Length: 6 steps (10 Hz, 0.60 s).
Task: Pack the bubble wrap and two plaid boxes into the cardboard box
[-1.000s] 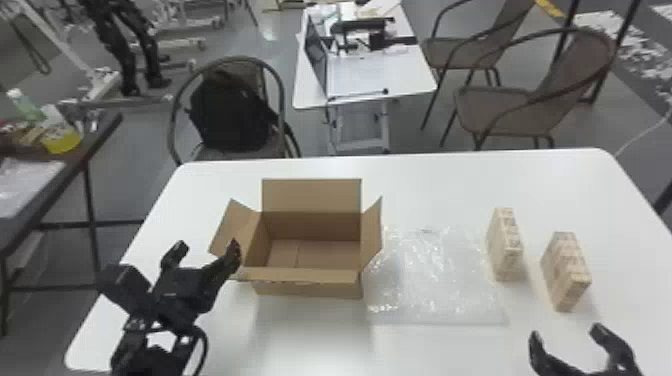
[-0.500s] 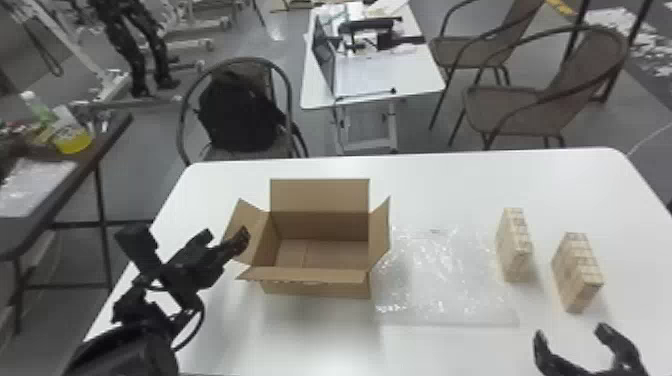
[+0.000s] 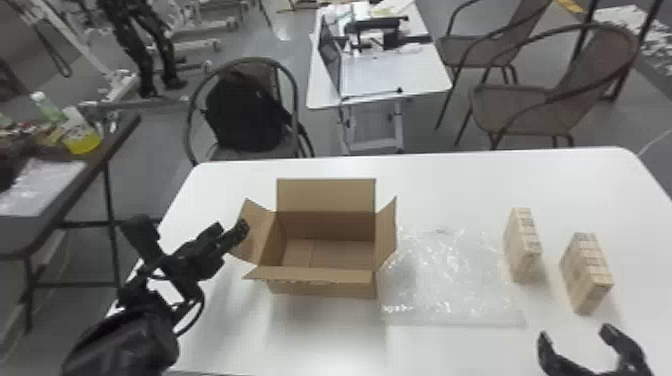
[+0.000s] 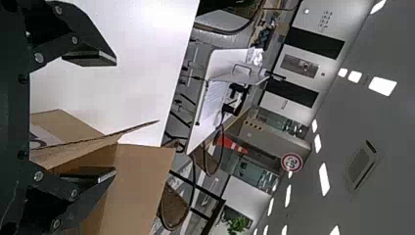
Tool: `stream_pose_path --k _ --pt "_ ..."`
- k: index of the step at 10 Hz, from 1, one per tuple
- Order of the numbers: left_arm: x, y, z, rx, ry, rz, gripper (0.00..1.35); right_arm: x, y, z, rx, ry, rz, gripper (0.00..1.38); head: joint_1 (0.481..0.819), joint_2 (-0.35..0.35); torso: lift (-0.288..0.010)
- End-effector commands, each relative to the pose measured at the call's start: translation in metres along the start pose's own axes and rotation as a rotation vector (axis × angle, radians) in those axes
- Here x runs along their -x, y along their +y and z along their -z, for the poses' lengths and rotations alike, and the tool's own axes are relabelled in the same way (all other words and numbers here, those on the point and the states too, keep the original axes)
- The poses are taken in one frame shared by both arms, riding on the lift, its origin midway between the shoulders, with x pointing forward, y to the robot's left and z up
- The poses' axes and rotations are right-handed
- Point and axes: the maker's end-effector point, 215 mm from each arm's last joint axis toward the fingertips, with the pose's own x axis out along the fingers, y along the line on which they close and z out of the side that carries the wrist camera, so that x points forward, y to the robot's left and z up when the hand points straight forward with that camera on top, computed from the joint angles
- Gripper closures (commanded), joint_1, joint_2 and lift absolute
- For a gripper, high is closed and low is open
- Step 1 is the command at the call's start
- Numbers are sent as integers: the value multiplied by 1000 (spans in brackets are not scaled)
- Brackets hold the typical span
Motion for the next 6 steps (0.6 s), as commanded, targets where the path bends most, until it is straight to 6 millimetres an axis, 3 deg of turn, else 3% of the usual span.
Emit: stream_pose_path --k 1,3,4,6 --pt "-6 -4 2 -1 -2 15 814 -1 1 0 0 0 -3 305 695 217 -50" --pt "-8 -9 12 4 21 31 822 -1 1 0 0 -1 -3 305 695 209 -50" --pt "-8 -10 13 0 23 37 1096 -1 1 1 -2 1 -3 305 695 204 -50" --pt "-10 -13 16 -8 22 29 1219 -1 1 0 -5 -1 -2 305 695 201 -50"
